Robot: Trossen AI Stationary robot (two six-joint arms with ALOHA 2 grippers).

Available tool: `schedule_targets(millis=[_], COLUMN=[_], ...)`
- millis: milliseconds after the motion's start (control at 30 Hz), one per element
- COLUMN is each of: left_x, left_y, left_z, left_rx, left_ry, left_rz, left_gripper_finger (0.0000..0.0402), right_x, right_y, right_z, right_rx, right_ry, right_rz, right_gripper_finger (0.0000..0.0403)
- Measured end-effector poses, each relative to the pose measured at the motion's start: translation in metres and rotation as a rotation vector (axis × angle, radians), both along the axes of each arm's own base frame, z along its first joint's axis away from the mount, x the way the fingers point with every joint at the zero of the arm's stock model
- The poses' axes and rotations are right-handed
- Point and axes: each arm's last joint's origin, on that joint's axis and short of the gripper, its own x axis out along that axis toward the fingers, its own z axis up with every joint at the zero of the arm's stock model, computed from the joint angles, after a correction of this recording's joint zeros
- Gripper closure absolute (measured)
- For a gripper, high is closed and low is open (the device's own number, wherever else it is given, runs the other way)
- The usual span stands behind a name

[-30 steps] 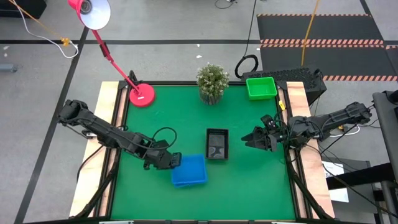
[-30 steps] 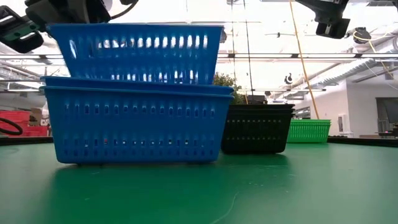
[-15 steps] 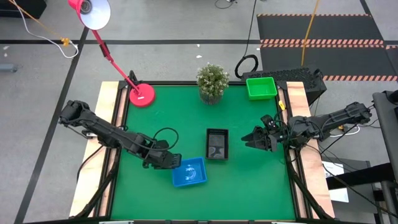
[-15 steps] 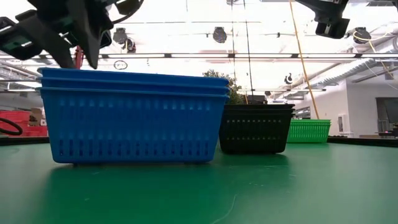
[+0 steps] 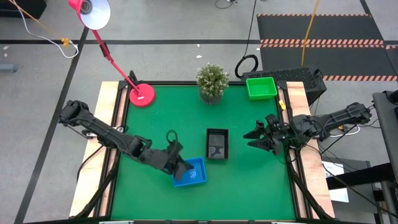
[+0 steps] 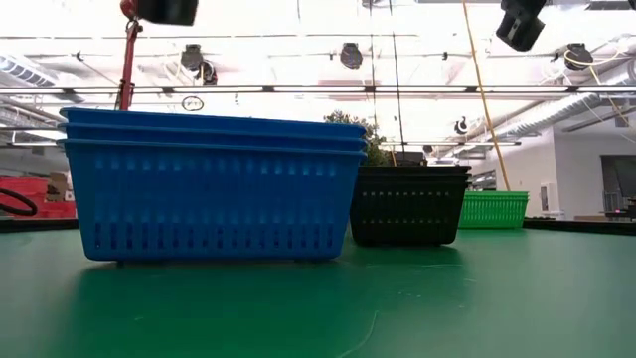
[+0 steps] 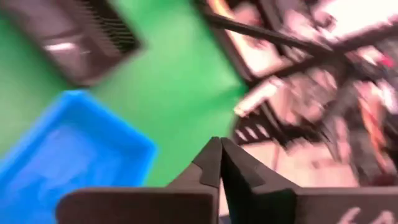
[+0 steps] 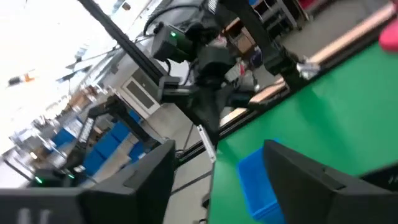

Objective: Stack baskets by color
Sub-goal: Stack the right blue bin on the left stacked blue bins

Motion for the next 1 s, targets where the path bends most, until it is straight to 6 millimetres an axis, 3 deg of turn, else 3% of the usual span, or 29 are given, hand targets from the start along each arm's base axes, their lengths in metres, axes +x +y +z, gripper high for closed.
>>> schedule_targets(millis=[200,500,767,1000], left_x=[0.004,0.009,0.008,0.002], left_y=[-0.035,-0.076,-0.075,-0.063], left_z=[-0.002,-0.069,-0.101,-0.11], left_rx=[-0.011,0.021,0.116,0.23], left_ry=[-0.117,0.1,0.265,0.399], left_rz=[-0.203,-0.307,-0.305,-0.317], left_gripper_finger=[0.0396,0.0398,0.0397,0.0389], right_x=[-0.004,-0.012,-0.018,-0.019], right_y=[-0.001,-0.004,-0.005,-0.006], right_z=[0.007,0.012,0.015,0.015], right_rx=[-0.202,-0.379,-0.444,-0.441], right_ry=[-0.111,-0.185,-0.226,-0.228], right_rz=[-0.012,-0.031,-0.044,-0.045], right_gripper_finger=[0.025,0.0344,0.0392,0.04])
